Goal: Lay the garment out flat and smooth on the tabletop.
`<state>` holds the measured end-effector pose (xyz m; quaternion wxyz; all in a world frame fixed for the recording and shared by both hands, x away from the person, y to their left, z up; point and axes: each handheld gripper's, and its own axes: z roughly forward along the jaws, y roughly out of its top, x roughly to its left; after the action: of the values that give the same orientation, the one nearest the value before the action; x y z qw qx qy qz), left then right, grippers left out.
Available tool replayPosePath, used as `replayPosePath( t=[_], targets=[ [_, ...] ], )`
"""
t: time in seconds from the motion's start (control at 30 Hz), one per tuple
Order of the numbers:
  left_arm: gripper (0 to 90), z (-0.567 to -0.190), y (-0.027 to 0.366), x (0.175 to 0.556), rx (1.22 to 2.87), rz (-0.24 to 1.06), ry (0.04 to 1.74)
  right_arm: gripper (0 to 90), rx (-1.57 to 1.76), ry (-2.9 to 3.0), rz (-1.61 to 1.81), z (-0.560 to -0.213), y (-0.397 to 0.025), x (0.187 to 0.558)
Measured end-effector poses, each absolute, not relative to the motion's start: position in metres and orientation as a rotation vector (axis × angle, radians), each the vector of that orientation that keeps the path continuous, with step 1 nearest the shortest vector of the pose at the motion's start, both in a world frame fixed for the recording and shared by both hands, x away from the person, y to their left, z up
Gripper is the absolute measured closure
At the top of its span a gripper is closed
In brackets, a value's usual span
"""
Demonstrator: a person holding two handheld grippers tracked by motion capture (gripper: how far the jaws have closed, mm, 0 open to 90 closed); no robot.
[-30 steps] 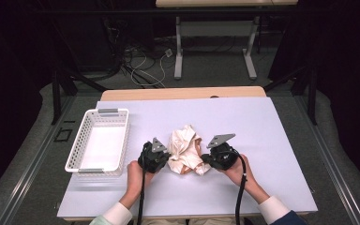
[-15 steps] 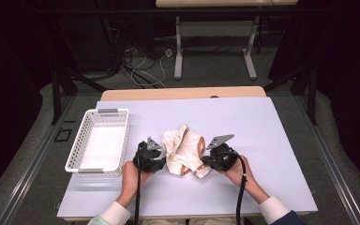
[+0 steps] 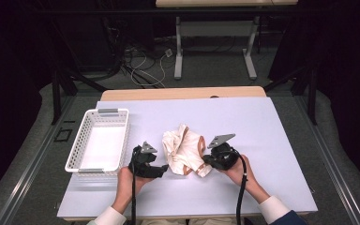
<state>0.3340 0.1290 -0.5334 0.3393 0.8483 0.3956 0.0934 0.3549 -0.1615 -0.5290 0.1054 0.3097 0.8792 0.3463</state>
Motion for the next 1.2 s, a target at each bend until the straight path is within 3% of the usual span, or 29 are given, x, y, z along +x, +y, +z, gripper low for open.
replayPosePath(
  t=[0.4,0.7,1.0,1.2],
  targets=[
    [34.0,-0.534,0.108,0.327,2.220,0.191,0.968,87.7,0.909,2.579,1.023,-0.530,-0.159,0.354],
    [53.2,-0.544,0.100,0.330,2.207,0.167,0.957,87.8,0.892,2.583,1.011,-0.529,-0.159,0.354],
    [82.9,-0.551,0.102,0.334,2.219,0.179,0.965,88.1,0.882,2.582,1.004,-0.527,-0.160,0.352],
    [85.4,-0.548,0.107,0.336,2.236,0.208,0.966,88.1,0.881,2.595,1.013,-0.526,-0.160,0.349]
  ],
)
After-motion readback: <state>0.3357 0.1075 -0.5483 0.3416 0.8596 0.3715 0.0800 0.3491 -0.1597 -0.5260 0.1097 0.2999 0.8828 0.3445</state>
